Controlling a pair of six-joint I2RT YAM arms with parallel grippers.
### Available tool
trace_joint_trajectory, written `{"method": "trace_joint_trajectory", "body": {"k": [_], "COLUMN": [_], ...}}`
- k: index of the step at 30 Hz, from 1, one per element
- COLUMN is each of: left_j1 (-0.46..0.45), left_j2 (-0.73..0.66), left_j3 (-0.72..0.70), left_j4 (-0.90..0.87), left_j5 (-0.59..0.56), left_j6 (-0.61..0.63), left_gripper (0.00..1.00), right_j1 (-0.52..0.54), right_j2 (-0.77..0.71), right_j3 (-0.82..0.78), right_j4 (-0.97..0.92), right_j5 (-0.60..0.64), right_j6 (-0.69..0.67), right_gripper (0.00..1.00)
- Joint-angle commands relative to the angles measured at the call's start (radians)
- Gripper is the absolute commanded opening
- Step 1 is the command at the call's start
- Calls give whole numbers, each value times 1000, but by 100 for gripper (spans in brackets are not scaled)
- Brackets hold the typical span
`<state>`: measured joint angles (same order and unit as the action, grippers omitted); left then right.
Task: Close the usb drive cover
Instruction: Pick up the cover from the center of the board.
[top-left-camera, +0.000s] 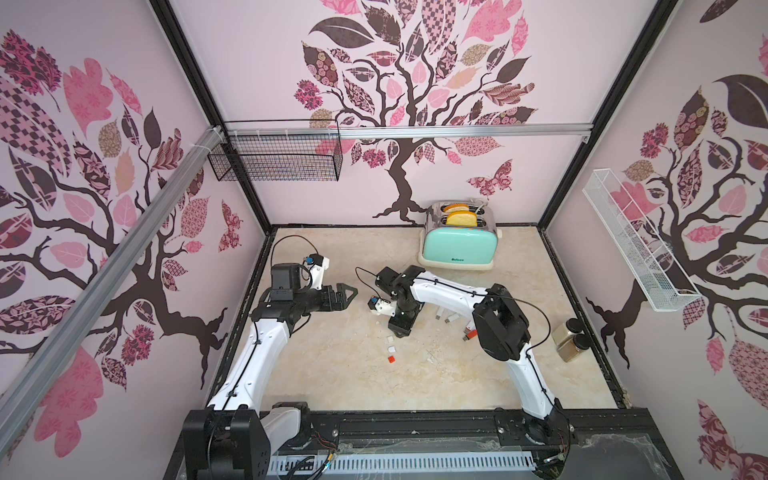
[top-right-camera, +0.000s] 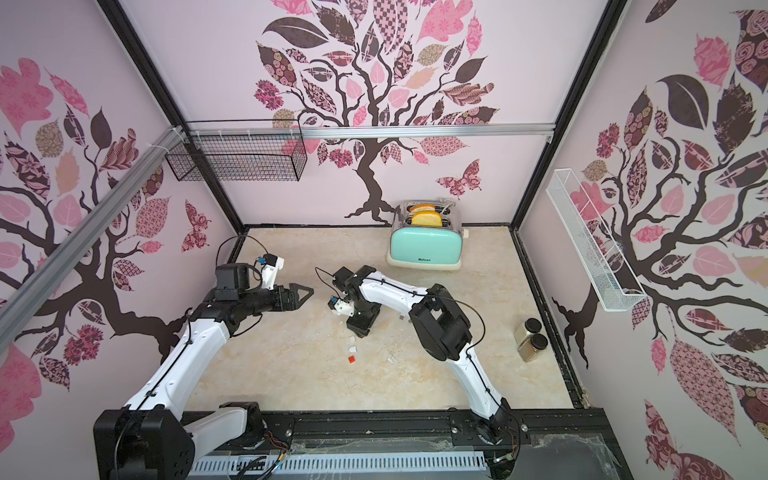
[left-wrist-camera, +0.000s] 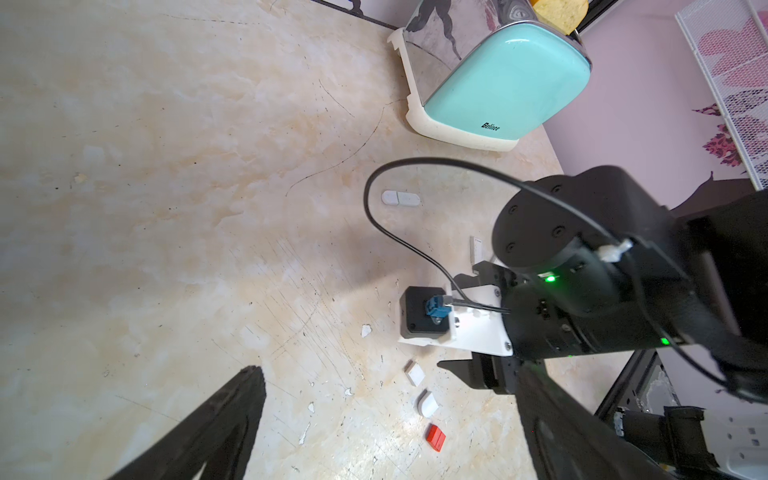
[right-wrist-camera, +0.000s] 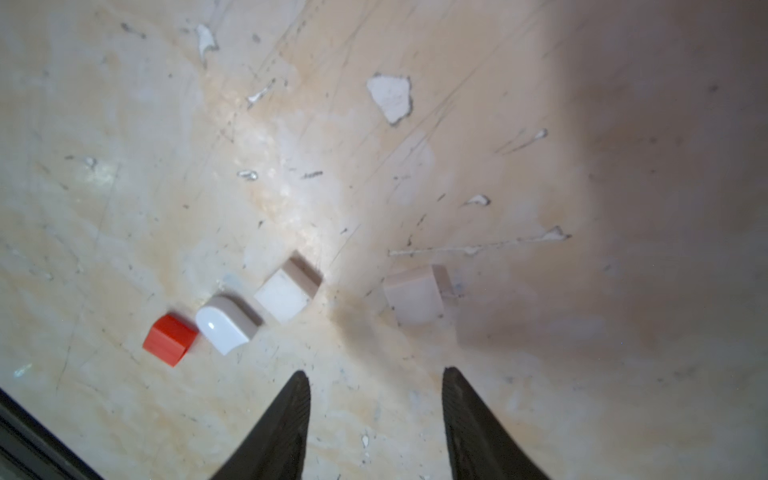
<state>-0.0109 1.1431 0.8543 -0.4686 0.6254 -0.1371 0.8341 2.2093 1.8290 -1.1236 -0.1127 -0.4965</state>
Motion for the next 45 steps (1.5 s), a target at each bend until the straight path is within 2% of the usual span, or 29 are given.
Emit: {"method": "trace_joint_trajectory", "body": {"k": [1,8,25,45], "left_j1": [5,4,6,8], "left_j2": [-18,-26,-37,-43], "left_j3": [21,35,30,26], "left_j4": [-18,-33,-36,-36], "left_j5": [-32,-52,-45,-36], "left_j6": [26,30,37,35], "left_gripper": [98,98,98,98], "right_j1": [-30,-35,0,30], "right_j2": [-35,23,113,144], "right_j3": [21,117,100,102], "right_j4": [-7,-45,3,0], "right_j5": [1,-32,55,48], "right_j6": [-112,-220,-151,-158], "right_gripper": [54,52,47,39]}}
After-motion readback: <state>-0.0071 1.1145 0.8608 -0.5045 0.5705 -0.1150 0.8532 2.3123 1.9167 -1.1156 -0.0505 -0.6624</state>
